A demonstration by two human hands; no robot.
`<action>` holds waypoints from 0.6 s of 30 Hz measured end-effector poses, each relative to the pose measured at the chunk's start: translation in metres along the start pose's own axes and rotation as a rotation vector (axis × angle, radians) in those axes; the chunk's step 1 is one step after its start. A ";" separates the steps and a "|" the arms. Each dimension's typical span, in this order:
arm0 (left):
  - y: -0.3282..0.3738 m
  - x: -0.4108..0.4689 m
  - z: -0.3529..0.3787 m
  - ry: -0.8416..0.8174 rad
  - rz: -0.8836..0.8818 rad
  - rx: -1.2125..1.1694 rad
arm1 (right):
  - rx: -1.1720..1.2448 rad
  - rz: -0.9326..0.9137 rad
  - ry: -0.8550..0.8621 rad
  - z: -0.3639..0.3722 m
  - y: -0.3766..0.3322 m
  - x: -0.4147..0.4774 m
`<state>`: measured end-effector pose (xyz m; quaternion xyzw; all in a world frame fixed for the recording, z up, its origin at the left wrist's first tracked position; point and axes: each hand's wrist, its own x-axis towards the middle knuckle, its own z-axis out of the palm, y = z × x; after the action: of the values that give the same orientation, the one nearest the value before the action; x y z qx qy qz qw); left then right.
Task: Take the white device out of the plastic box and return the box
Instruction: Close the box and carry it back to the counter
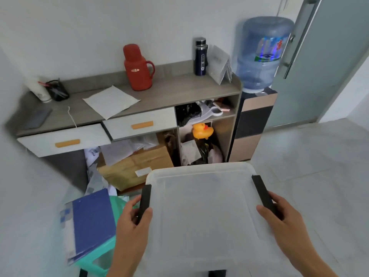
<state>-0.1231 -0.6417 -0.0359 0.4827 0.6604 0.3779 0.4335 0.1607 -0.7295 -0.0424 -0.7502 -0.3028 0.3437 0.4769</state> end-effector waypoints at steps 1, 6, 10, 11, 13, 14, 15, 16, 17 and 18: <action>0.013 0.019 0.005 0.015 -0.001 0.004 | -0.004 -0.010 -0.017 0.007 -0.014 0.025; 0.051 0.104 0.026 0.076 0.026 0.001 | -0.030 -0.067 -0.100 0.041 -0.068 0.135; 0.075 0.171 0.037 0.102 0.033 -0.076 | -0.028 -0.093 -0.141 0.070 -0.104 0.203; 0.081 0.189 0.040 0.102 0.035 -0.091 | -0.029 -0.098 -0.141 0.077 -0.111 0.220; 0.095 0.227 0.048 0.100 0.045 -0.118 | -0.035 -0.110 -0.132 0.093 -0.123 0.252; 0.101 0.248 0.053 0.099 0.054 -0.130 | -0.033 -0.118 -0.122 0.100 -0.129 0.268; 0.107 0.267 0.057 0.096 0.064 -0.141 | -0.026 -0.123 -0.106 0.108 -0.136 0.283; 0.114 0.287 0.060 0.092 0.072 -0.150 | -0.016 -0.124 -0.090 0.115 -0.144 0.298; 0.122 0.307 0.064 0.086 0.083 -0.156 | -0.009 -0.124 -0.075 0.123 -0.153 0.314; 0.130 0.326 0.067 0.077 0.095 -0.154 | -0.007 -0.121 -0.066 0.130 -0.161 0.330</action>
<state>-0.0718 -0.2892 -0.0068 0.4638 0.6219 0.4660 0.4254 0.2270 -0.3475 -0.0083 -0.7203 -0.3645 0.3377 0.4840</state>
